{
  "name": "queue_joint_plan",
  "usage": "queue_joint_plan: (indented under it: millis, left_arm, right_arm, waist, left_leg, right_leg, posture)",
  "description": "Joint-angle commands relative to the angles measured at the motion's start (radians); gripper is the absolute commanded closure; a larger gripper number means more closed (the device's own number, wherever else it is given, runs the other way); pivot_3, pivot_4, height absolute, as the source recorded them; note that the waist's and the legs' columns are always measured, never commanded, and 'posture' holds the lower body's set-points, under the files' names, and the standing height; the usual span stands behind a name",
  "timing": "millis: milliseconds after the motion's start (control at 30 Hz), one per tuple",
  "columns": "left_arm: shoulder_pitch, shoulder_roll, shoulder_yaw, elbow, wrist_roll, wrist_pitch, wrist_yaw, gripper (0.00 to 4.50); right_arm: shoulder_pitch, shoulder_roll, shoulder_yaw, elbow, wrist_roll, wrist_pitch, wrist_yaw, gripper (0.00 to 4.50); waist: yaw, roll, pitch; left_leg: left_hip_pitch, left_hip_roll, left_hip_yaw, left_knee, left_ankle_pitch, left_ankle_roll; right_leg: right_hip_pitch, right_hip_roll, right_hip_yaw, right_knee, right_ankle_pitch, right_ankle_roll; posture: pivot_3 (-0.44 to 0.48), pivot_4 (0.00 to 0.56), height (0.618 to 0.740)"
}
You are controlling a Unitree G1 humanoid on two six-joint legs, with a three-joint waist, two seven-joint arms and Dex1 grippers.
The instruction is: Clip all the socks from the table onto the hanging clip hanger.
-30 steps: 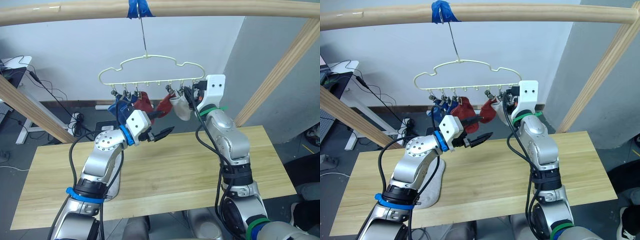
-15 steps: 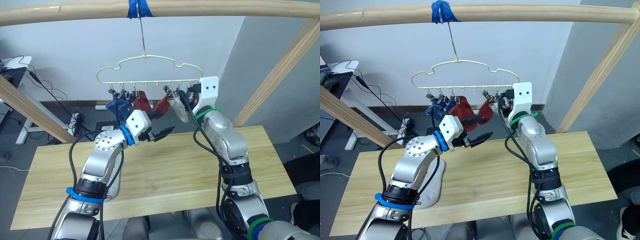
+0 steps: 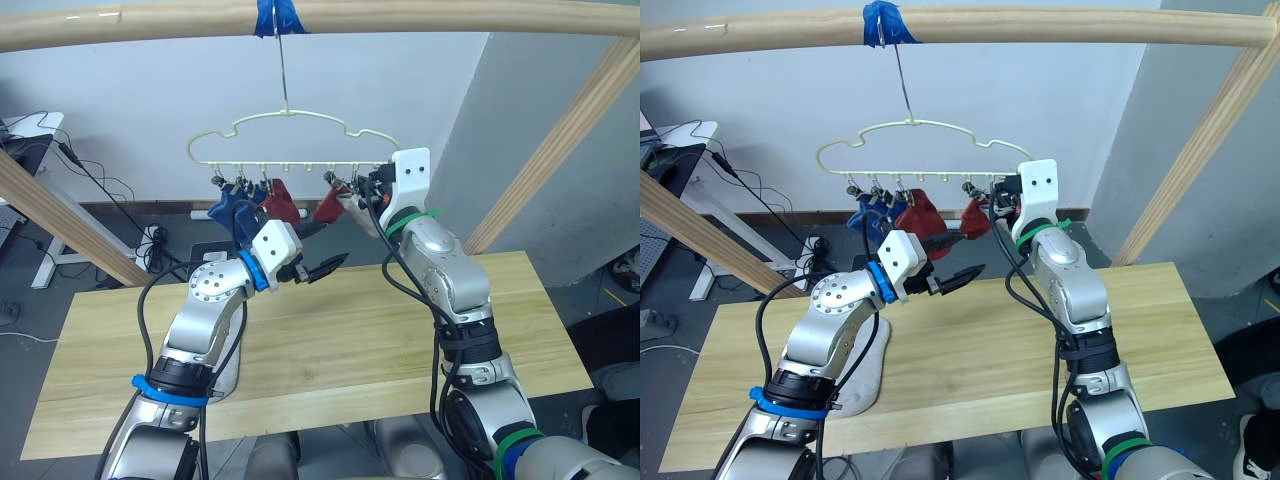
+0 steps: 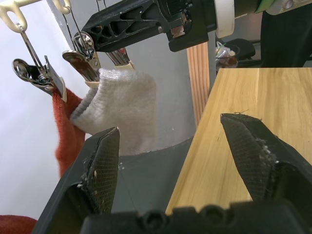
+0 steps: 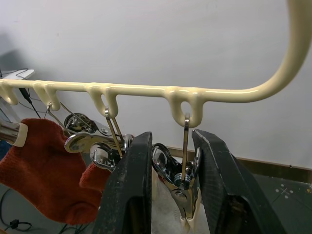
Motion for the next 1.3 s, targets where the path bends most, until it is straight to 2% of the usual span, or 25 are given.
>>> queue_joint_plan:
  millis: [33,167,400,633,800,900,1033,1300]
  left_arm:
    - [-0.002,0.005,0.014,-0.031,0.001,-0.018,0.008,0.81]
    - [0.002,0.005,0.015,-0.032,0.001,-0.017,0.008,0.81]
    - [0.029,0.006,0.022,-0.047,0.010,-0.014,0.033,0.81]
    - [0.096,0.004,0.037,-0.081,0.034,-0.012,0.103,0.81]
    - [0.245,-0.042,0.141,-0.098,0.026,0.045,0.280,0.81]
    - [0.345,-0.081,0.219,-0.103,0.021,0.077,0.384,0.04]
    - [0.426,-0.127,0.325,-0.063,0.007,0.099,0.502,0.04]
    - [0.473,-0.108,0.360,0.039,0.015,0.166,0.524,0.04]
  right_arm:
    - [-0.030,0.007,0.010,-0.010,0.001,-0.030,0.013,3.27]
    - [-0.038,0.010,0.008,0.003,0.001,-0.039,0.017,3.27]
    - [-0.042,0.013,0.002,0.006,0.002,-0.048,0.016,4.48]
    - [-0.038,0.013,0.002,-0.002,0.003,-0.045,0.017,4.48]
    - [-0.038,0.010,0.002,-0.004,0.005,-0.044,0.021,4.48]
    - [-0.037,0.008,0.001,-0.007,0.006,-0.042,0.024,4.50]
    - [-0.037,0.007,0.002,-0.006,0.008,-0.039,0.029,4.50]
    - [-0.039,0.003,0.007,-0.005,0.008,-0.034,0.040,4.50]
  waist:
    - [0.000,0.000,0.000]
    - [0.000,0.000,0.000]
    - [0.000,0.000,0.000]
    - [0.000,0.000,0.000]
    - [-0.004,0.001,-0.001]
    - [-0.001,0.001,-0.001]
    - [0.001,0.001,-0.001]
    - [0.002,0.001,-0.001]
  left_leg:
    - [0.000,0.000,0.000,0.000,0.000,0.000]
    - [0.000,0.000,0.000,0.000,0.000,0.000]
    - [0.000,0.000,0.000,0.000,0.000,0.000]
    - [0.000,0.000,0.000,0.000,0.000,0.000]
    - [0.001,0.000,0.000,0.000,0.000,0.000]
    - [0.001,0.000,0.000,0.000,0.000,0.000]
    - [0.000,0.000,0.000,0.000,0.000,0.000]
    - [0.001,0.000,0.000,0.000,0.000,0.000]
  right_leg:
    - [0.000,0.000,0.000,0.000,0.000,0.000]
    - [0.000,0.000,0.000,0.000,0.000,0.000]
    - [0.000,0.000,0.000,0.000,0.000,0.000]
    - [0.000,0.000,0.000,0.000,0.000,0.000]
    - [0.000,0.000,0.001,0.000,0.000,0.000]
    - [0.000,0.000,0.000,0.001,0.000,0.000]
    - [0.000,-0.001,0.000,0.001,0.000,0.000]
    - [0.000,-0.001,0.000,0.001,0.000,0.000]
  posture:
    - [-0.195,0.192,0.730]
    - [-0.193,0.191,0.730]
    - [-0.193,0.193,0.730]
    - [-0.194,0.195,0.730]
    - [-0.191,0.198,0.730]
    - [-0.186,0.200,0.730]
    - [-0.182,0.202,0.730]
    - [-0.186,0.204,0.730]
